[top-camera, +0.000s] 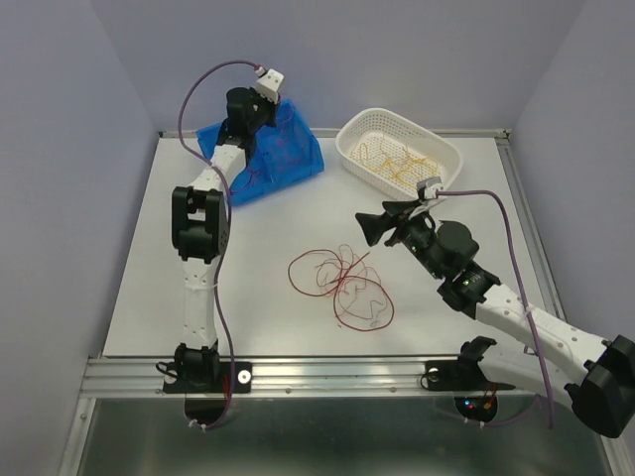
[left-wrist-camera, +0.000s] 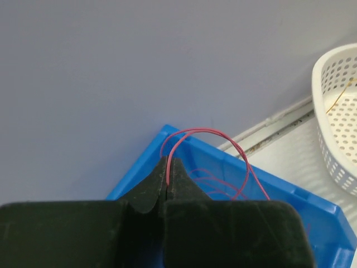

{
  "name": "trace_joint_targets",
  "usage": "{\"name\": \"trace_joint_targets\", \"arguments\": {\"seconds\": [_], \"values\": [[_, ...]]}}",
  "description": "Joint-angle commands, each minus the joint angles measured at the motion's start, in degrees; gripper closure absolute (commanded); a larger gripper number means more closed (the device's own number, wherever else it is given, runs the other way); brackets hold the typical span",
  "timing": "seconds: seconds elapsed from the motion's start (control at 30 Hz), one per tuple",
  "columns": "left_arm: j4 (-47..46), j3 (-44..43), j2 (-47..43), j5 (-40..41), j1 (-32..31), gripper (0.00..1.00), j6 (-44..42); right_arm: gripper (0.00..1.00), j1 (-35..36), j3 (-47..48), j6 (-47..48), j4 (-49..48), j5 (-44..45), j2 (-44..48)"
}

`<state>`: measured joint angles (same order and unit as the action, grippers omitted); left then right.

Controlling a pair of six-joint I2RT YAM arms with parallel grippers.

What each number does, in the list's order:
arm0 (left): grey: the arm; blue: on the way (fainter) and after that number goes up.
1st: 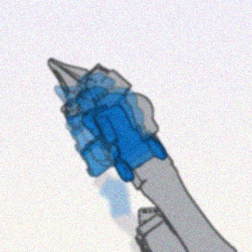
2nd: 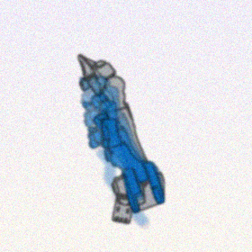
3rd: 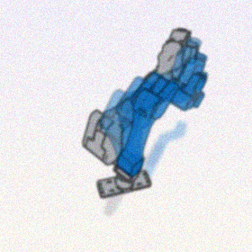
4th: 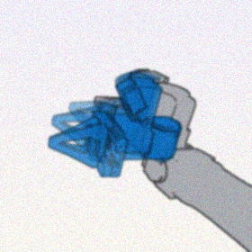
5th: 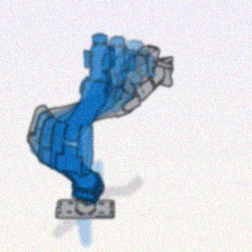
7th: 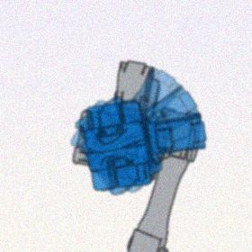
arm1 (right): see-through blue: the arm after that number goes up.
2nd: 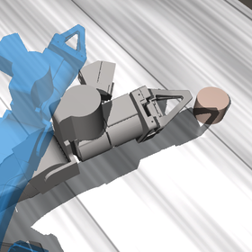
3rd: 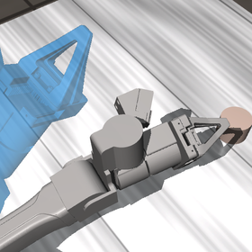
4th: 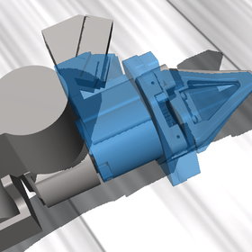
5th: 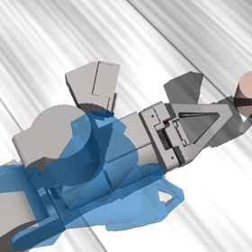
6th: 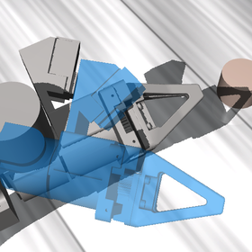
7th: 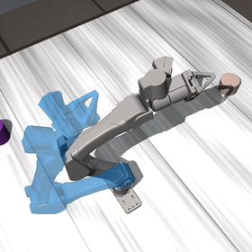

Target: Untangle the cables

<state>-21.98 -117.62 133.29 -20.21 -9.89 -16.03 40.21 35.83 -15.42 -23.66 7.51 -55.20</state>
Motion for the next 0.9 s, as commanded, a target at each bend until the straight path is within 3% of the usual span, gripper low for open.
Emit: {"name": "trace_joint_targets", "arguments": {"seconds": [0.0,0.03,0.17,0.2,0.27,0.37,0.53,0.6,0.63,0.67,0.87], "values": [[-0.2,-1.9,1.7,2.0,0.3,0.95,-0.8,0.16,0.2,-0.9,-0.3,-3.6,0.2,0.3],[1.2,-2.8,2.7,2.1,0.4,0.91,-1.0,0.16,0.2,-0.9,-0.5,-3.6,0.2,0.2],[3.4,-3.8,4.1,2.2,0.3,0.92,-1.5,0.16,0.3,-1.1,-0.5,-3.5,0.3,0.7],[3.8,-4.1,4.3,2.7,0.4,0.88,-1.5,0.15,0.2,-1.1,-0.5,-3.6,0.4,0.8],[5.4,-4.8,3.9,3.8,0.3,0.66,-2.5,0.15,0.2,-1.1,-0.7,-3.6,0.4,0.6],[6.5,-4.8,2.0,6.7,0.3,0.41,-3.4,0.12,0.2,-0.6,-1.1,-3.4,1.0,-0.3],[13.7,-3.8,-4.2,8.4,0.2,0.31,-7.5,0.10,0.2,6.1,-2.2,5.8,2.1,-7.7],[17.3,-0.4,-7.0,7.7,0.2,0.20,-9.3,0.11,0.2,8.9,-2.1,10.9,-0.8,-11.1],[18.8,1.1,-10.3,7.4,0.2,0.06,-10.2,0.12,0.2,10.9,-2.5,12.3,-1.9,-14.1],[19.3,4.1,-12.0,7.0,0.3,0.01,-10.8,0.14,0.2,11.5,-2.8,14.0,-2.5,-15.5],[26.6,11.2,-23.7,4.7,0.1,0.01,-12.6,0.23,0.2,10.8,-5.8,16.9,-3.3,-21.3]]}}
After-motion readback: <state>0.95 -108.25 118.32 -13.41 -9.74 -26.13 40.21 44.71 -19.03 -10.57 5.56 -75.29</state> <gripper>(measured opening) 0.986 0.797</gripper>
